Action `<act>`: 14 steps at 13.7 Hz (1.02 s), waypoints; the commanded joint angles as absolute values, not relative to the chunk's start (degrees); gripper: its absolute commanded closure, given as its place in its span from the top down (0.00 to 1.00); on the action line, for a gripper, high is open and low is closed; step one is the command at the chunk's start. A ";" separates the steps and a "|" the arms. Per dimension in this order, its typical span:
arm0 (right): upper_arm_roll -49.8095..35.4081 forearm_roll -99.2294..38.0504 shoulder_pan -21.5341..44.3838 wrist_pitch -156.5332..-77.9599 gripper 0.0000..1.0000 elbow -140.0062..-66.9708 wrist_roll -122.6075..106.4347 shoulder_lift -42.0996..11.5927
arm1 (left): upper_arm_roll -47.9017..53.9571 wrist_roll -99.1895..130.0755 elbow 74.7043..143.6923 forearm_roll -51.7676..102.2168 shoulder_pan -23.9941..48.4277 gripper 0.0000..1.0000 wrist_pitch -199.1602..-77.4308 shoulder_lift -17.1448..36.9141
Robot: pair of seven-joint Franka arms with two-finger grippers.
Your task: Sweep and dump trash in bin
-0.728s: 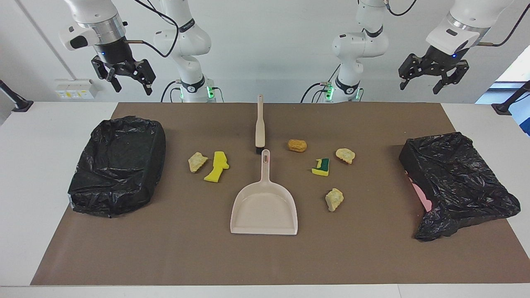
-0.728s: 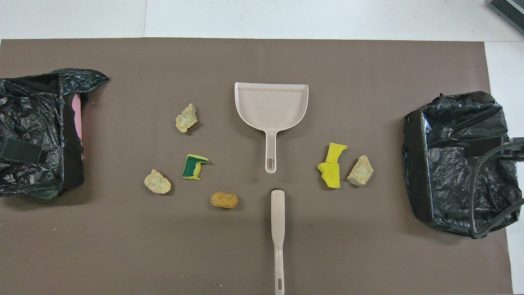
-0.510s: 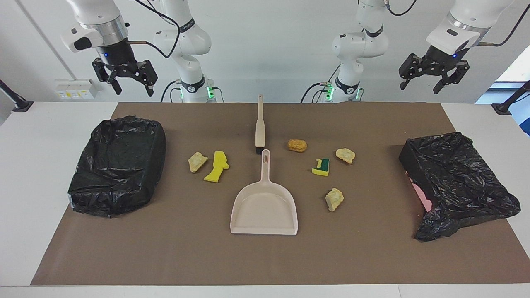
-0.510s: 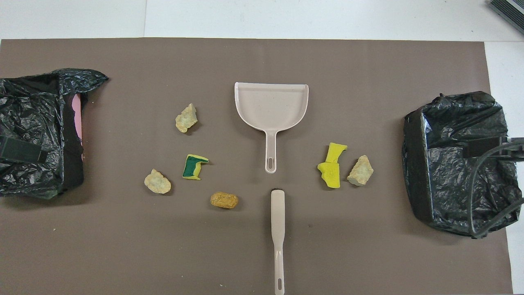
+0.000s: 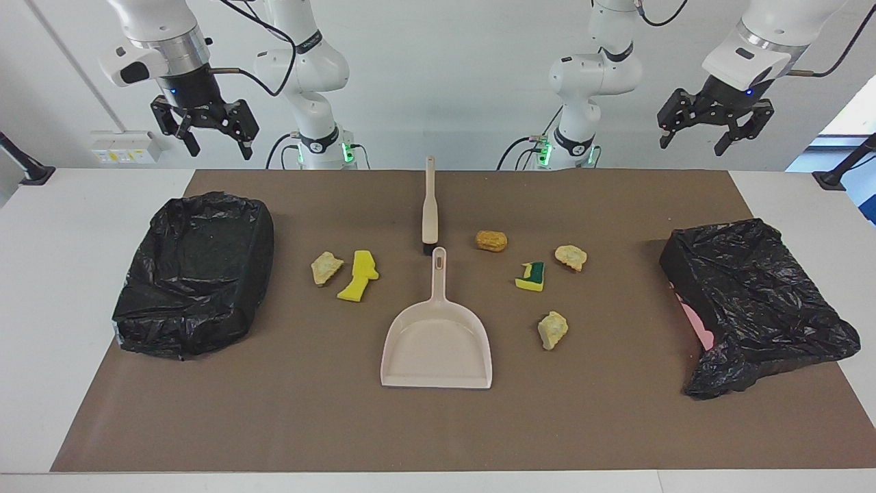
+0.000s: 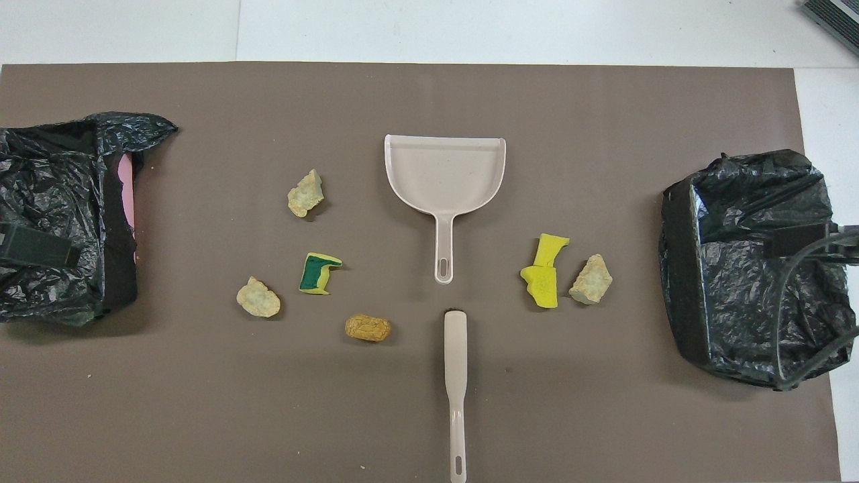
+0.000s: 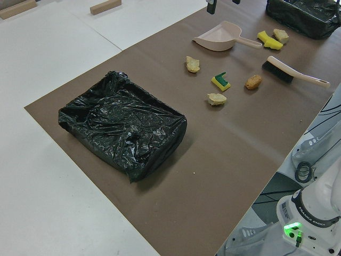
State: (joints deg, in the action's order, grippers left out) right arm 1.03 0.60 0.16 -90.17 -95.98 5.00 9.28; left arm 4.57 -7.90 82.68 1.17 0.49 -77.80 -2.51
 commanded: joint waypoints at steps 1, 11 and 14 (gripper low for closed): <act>0.70 0.53 -0.53 -89.91 1.00 -95.89 3.78 9.23 | 4.57 -7.47 83.84 1.49 0.79 1.00 -77.43 -3.78; 0.79 0.53 -0.53 -89.91 1.00 -95.89 3.78 9.23 | 5.54 1.74 92.71 1.76 10.52 1.00 -82.52 -7.91; 0.79 0.53 -0.53 -89.91 1.00 -95.89 3.78 9.23 | 5.54 6.58 97.89 3.07 15.10 1.00 -86.47 -10.45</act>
